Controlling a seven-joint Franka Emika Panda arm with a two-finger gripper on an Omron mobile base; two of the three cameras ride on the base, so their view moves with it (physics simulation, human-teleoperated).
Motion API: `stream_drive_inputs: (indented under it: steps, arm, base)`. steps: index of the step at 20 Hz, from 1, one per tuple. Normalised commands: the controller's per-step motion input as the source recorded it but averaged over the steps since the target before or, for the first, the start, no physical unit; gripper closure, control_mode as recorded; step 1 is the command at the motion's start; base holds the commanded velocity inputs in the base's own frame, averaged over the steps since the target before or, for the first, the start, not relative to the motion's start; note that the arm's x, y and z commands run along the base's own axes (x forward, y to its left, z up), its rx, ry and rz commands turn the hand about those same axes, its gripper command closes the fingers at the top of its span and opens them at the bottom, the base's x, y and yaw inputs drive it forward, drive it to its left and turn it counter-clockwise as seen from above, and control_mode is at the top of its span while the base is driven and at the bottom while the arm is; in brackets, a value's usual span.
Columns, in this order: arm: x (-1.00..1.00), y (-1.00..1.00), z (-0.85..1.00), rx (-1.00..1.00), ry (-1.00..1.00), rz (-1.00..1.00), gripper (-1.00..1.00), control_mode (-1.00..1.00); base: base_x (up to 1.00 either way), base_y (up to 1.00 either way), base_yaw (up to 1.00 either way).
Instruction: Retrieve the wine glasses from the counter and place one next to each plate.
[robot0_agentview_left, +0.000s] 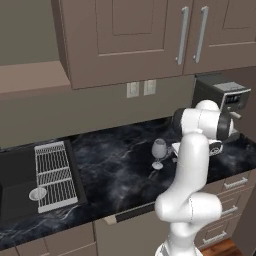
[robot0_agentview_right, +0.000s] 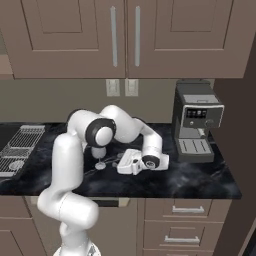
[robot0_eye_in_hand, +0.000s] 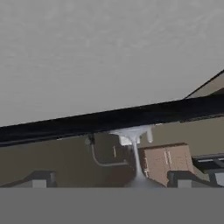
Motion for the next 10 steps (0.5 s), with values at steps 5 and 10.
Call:
stream_drive_inputs:
  steps: [5, 10]
  arm:
    - [0.28, 0.39, -0.19, 0.00, 0.05, 0.00, -1.00, -1.00]
    - [0.01, 0.31, -0.17, 0.00, 0.03, 0.00, -1.00, -1.00]
  base:
    - [0.00, 0.00, 0.00]
    - [0.00, 0.00, 0.00]
